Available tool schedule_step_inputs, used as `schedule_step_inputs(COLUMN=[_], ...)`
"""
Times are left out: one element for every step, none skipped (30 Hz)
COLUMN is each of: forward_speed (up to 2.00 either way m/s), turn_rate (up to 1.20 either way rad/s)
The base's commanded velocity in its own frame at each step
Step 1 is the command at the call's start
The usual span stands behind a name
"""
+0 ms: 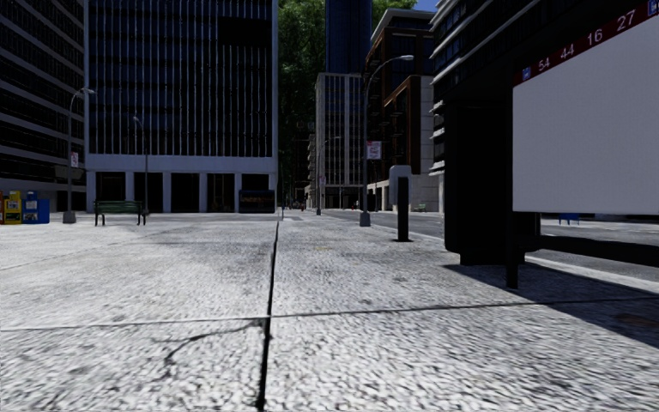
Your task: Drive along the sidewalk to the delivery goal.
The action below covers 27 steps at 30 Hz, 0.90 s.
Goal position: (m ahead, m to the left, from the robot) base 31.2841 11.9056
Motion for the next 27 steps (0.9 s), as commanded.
schedule_step_inputs(forward_speed=[2.0,2.0,2.0,2.0,2.0,2.0,2.0,2.0,2.0,2.0,2.0,2.0,2.0,2.0,2.0,2.0,2.0,2.0,2.0,2.0,2.0,2.0,2.0,2.0,2.0,2.0,2.0], turn_rate=[0.0,0.0,0.0,0.0,0.0,0.0,0.0,0.0,0.0,0.0,0.0,0.0,0.0,0.0,0.0,0.0,0.0,0.0,0.0,0.0,0.0,0.0,0.0,0.0,0.0,0.0,0.0])
